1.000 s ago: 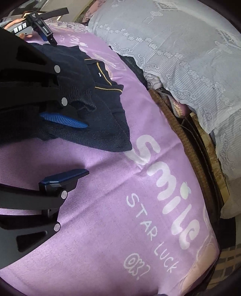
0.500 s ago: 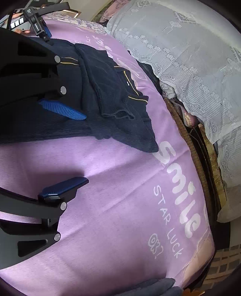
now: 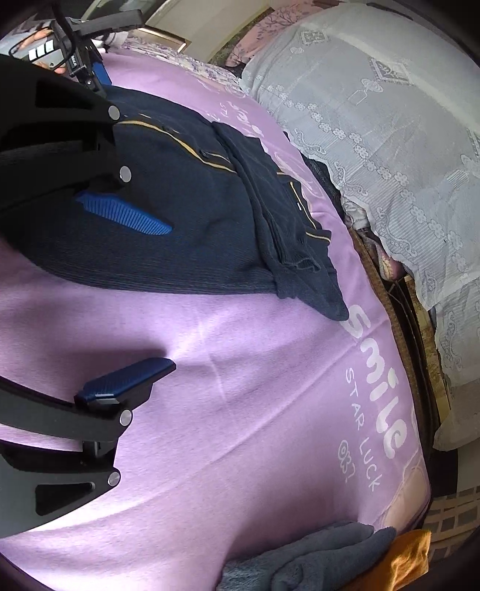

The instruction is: Fold small clothes

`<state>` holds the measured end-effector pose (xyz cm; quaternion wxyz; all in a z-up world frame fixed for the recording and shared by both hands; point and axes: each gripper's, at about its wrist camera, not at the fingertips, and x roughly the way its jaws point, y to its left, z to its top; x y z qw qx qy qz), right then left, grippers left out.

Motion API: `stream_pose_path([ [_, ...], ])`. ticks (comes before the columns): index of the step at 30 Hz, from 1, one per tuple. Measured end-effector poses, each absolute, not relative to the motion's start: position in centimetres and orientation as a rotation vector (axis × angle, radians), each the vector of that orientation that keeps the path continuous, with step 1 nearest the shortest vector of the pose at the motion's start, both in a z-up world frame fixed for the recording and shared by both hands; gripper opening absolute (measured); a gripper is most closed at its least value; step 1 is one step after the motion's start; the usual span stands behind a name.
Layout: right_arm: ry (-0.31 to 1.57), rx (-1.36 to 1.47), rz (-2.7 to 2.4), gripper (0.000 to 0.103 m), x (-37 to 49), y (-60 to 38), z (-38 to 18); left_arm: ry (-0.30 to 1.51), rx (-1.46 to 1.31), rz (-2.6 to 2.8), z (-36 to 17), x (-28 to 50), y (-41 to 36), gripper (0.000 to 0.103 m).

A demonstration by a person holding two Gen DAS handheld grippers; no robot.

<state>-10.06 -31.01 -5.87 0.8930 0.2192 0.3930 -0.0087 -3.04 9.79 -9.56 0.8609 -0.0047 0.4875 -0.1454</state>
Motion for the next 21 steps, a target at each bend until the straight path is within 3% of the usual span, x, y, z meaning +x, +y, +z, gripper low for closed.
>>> stream_pose_path([
  [10,0.814,0.523,0.106,0.068,-14.1,-29.8,-5.9,0.982,-0.095,-0.473,-9.1,-3.1,9.1,0.095],
  [11,0.818,0.529,0.120,0.068,-14.2,-29.6,-6.0,0.973,-0.109,-0.494,-8.9,-3.2,9.1,0.090],
  [12,0.821,0.531,0.128,0.067,-14.3,-29.5,-6.0,0.963,-0.123,-0.517,-8.6,-3.4,9.1,0.071],
  [13,0.824,0.532,0.138,0.067,-14.5,-29.3,-6.0,0.956,-0.138,-0.542,-8.4,-3.6,9.1,0.058],
  [16,0.828,0.535,0.163,0.067,-15.1,-28.9,-5.9,0.951,-0.151,-0.549,-8.3,-3.7,9.1,0.044],
  [20,0.833,0.539,0.181,0.067,-15.8,-28.6,-5.9,0.914,-0.195,-0.645,-7.3,-4.6,9.2,0.049],
  [21,0.834,0.540,0.185,0.067,-15.9,-28.6,-5.9,0.912,-0.186,-0.653,-7.2,-4.9,9.0,0.066],
])
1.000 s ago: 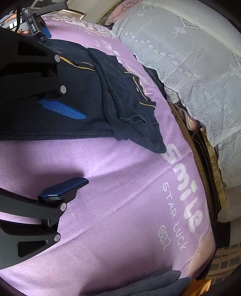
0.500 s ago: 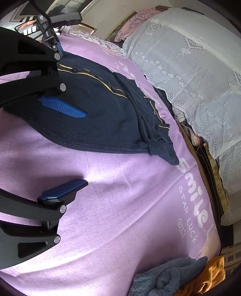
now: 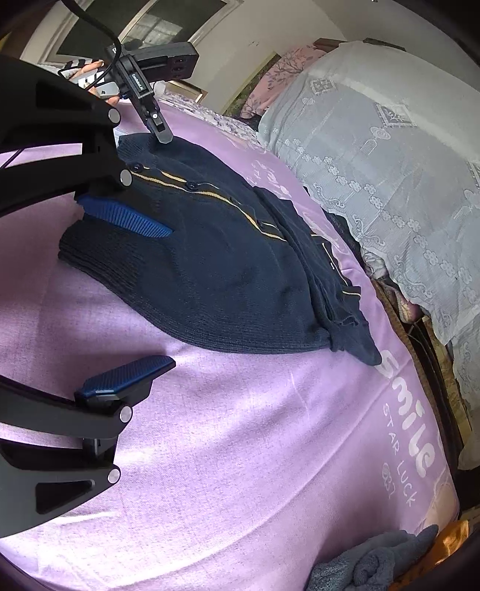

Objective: Fold small clothes
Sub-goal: 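Close both tools on the ribbed hem of the cardigan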

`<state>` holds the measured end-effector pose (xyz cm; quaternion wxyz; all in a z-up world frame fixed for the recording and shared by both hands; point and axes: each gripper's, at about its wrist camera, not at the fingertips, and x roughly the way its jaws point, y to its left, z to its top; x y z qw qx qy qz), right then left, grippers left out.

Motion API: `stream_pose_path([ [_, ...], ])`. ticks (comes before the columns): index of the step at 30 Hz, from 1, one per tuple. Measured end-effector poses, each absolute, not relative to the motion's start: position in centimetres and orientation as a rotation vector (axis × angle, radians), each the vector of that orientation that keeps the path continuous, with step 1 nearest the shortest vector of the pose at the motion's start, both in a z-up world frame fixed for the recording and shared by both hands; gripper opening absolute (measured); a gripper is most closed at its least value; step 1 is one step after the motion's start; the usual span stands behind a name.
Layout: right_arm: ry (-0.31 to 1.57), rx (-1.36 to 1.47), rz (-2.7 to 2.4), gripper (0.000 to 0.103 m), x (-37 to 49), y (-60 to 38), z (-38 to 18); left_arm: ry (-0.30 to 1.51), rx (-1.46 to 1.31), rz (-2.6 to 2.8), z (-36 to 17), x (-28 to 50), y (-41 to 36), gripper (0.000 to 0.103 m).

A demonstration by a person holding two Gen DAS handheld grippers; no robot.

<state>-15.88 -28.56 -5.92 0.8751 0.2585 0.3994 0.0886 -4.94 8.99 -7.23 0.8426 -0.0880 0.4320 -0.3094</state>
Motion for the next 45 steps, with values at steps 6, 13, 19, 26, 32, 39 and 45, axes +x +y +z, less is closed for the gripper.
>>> stream_pose_path([
  [6,0.844,0.541,0.206,0.067,-16.5,-28.3,-6.0,0.978,-0.087,-0.664,-8.7,-6.4,6.6,0.079],
  [13,0.864,0.521,0.232,0.067,-16.2,-27.3,-6.0,0.953,-0.180,-0.587,-8.1,-5.9,9.3,0.035],
  [19,0.895,0.583,0.316,0.067,-17.2,-26.1,-6.4,0.983,-0.198,-0.526,-8.9,-6.7,10.9,0.041],
  [26,0.914,0.649,0.342,0.070,-16.2,-26.3,-6.9,1.027,-0.166,-0.561,-9.5,-6.0,9.3,0.071],
  [32,0.845,0.719,0.360,0.069,-16.3,-27.1,-7.3,1.031,-0.263,-0.592,-9.4,-5.6,10.6,0.036],
  [39,0.853,0.694,0.353,0.063,-16.5,-27.0,-7.1,0.974,-0.302,-0.618,-8.3,-6.3,11.3,0.023],
  [45,0.857,0.695,0.326,0.047,-16.8,-27.5,-7.5,0.987,-0.387,-0.511,-8.7,-5.9,14.2,0.022],
])
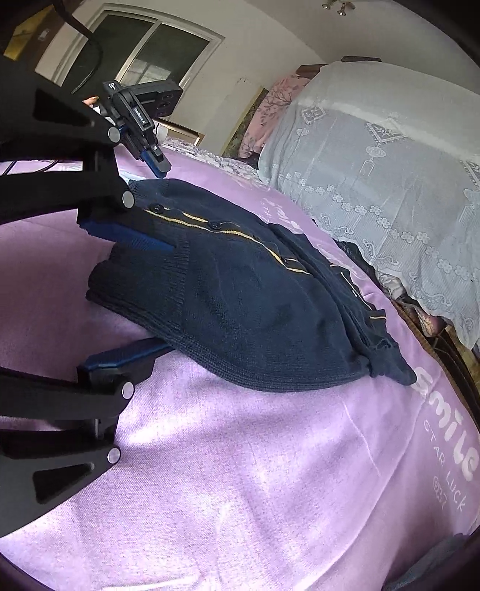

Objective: Fold small clothes
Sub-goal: 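Close both tools on the ribbed hem of the cardigan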

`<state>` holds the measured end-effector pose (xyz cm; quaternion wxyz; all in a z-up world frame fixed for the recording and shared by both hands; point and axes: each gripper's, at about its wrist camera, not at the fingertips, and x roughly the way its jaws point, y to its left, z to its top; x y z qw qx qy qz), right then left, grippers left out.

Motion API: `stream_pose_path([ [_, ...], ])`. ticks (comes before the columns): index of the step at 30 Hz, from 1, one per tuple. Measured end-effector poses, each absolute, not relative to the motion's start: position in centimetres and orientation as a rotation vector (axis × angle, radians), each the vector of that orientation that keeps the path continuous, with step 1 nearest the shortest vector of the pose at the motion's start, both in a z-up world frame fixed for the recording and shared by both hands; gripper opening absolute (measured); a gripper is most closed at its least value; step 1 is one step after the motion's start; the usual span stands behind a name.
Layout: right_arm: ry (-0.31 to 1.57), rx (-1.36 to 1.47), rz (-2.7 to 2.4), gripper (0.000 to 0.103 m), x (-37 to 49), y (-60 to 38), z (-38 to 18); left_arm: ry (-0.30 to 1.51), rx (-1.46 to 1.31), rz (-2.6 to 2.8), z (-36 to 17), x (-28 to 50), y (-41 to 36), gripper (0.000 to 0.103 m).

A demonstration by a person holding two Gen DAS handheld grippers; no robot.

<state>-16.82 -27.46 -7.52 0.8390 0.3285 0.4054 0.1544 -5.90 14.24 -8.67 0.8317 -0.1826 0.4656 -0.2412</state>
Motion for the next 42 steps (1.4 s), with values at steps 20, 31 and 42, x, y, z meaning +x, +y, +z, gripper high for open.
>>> stream_pose_path([
  [20,0.849,0.676,0.352,0.055,-17.1,-27.1,-7.5,1.051,-0.426,-0.663,-9.6,-3.8,11.7,0.054],
  [31,0.861,0.652,0.341,0.057,-17.0,-26.5,-7.3,1.088,-0.428,-0.710,-9.9,-2.4,10.4,0.036],
  [42,0.896,0.714,0.364,0.010,-16.1,-26.8,-7.8,1.125,-0.341,-0.633,-10.6,-3.4,10.4,0.021],
])
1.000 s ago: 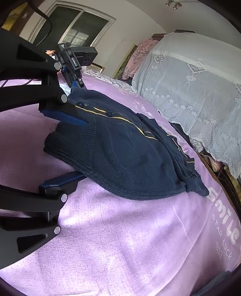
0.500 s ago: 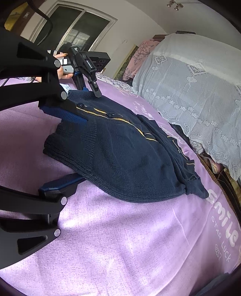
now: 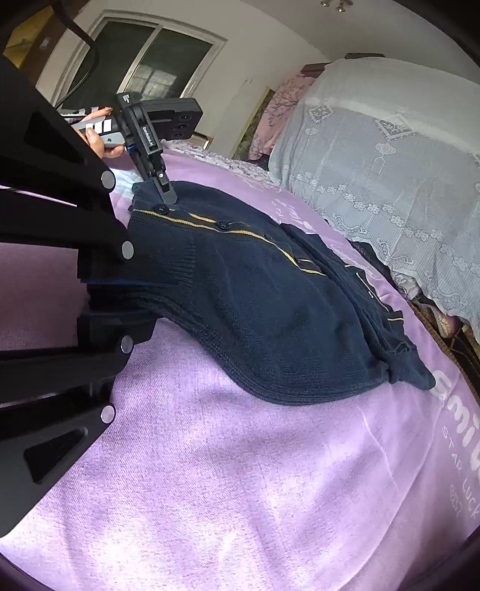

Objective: Fold small clothes
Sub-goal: 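Close both tools on the ribbed hem of the cardigan, then lift the held hem with both tools and fold it toward the collar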

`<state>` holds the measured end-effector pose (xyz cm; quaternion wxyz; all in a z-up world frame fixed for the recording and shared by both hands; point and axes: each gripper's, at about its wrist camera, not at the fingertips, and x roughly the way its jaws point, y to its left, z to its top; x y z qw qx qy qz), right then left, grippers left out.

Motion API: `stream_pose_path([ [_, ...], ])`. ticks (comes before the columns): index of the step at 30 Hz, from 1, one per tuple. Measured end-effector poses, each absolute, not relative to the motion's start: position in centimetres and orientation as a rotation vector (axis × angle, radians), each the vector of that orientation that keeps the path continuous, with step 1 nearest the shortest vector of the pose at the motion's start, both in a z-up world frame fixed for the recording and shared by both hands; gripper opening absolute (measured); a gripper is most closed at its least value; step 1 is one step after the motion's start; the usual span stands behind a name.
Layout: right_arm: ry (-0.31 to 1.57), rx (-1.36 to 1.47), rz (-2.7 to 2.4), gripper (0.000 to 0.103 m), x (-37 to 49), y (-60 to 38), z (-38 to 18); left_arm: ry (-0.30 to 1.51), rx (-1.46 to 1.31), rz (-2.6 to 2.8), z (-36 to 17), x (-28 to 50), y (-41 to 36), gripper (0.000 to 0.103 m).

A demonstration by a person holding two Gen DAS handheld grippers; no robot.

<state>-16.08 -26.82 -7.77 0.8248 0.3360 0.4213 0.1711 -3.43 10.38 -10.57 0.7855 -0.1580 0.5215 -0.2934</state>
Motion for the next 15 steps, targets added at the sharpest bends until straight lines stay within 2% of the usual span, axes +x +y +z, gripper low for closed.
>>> stream_pose_path([
  [8,0.801,0.648,0.368,0.010,-14.7,-26.7,-4.0,1.003,-0.254,-0.595,-6.7,-2.9,9.6,0.018],
  [15,0.759,0.640,0.371,0.010,-12.3,-26.9,-2.3,1.031,-0.233,-0.542,-5.9,0.2,8.4,0.017],
])
